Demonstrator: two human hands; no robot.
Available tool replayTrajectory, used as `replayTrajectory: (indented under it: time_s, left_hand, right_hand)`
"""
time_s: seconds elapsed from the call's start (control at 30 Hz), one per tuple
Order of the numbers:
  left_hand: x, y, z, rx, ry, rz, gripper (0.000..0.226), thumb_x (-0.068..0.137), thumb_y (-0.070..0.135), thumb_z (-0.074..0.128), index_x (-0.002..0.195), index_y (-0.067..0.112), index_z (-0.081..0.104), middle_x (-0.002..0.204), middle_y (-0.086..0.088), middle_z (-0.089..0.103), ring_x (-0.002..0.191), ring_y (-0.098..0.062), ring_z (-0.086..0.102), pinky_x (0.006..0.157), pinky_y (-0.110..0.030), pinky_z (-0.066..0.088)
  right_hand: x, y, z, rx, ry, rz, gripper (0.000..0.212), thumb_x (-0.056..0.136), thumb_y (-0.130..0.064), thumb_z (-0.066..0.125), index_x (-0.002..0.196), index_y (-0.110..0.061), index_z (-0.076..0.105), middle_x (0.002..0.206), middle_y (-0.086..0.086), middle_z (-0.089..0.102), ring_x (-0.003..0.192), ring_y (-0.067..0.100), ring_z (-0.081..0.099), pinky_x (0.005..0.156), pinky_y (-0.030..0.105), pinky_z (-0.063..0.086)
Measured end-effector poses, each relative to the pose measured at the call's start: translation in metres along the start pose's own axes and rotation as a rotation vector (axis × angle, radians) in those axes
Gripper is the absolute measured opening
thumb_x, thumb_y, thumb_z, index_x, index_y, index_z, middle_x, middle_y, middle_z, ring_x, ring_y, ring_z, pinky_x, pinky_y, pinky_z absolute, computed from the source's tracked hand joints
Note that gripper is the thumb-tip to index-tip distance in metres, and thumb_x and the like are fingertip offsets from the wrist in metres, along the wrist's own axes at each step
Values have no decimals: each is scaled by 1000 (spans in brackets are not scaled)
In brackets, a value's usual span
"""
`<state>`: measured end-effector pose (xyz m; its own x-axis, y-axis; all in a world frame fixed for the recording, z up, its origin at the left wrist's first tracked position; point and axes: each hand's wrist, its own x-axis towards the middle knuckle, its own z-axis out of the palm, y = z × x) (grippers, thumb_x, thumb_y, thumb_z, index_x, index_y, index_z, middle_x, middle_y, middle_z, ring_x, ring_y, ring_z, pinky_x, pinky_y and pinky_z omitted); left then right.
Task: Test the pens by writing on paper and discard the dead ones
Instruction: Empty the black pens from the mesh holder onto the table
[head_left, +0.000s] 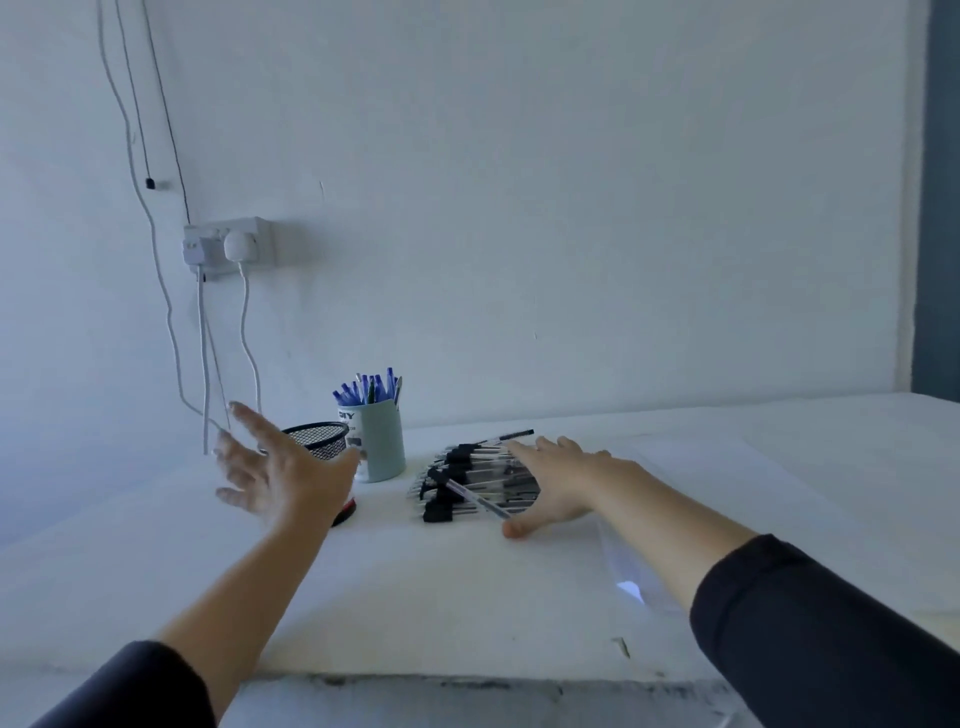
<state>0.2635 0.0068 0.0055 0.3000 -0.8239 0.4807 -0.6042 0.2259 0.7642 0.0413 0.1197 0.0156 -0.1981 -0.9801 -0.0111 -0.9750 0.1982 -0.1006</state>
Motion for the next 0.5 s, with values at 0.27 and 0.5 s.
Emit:
replayTrajectory:
  time_s: [0.27, 0.5]
  left_hand:
    - [-76, 50, 41, 443, -690, 666, 67, 94, 46, 47, 151, 37, 13, 161, 0, -6, 146, -22, -17, 116, -50, -7]
    - [-88, 75, 69, 721, -785, 578, 62, 95, 60, 24, 150, 38, 6, 159, 11, 7, 147, -25, -1, 111, -64, 5]
  right_hand:
    - [-7, 40, -1, 37, 33, -111, 97, 74, -72, 58, 150, -38, 9, 156, -4, 20, 145, 23, 9, 109, 58, 18]
    - [-30, 145, -19, 128, 67, 54, 83, 87, -65, 46, 152, -27, 12, 157, 0, 21, 144, 23, 16, 114, 48, 21]
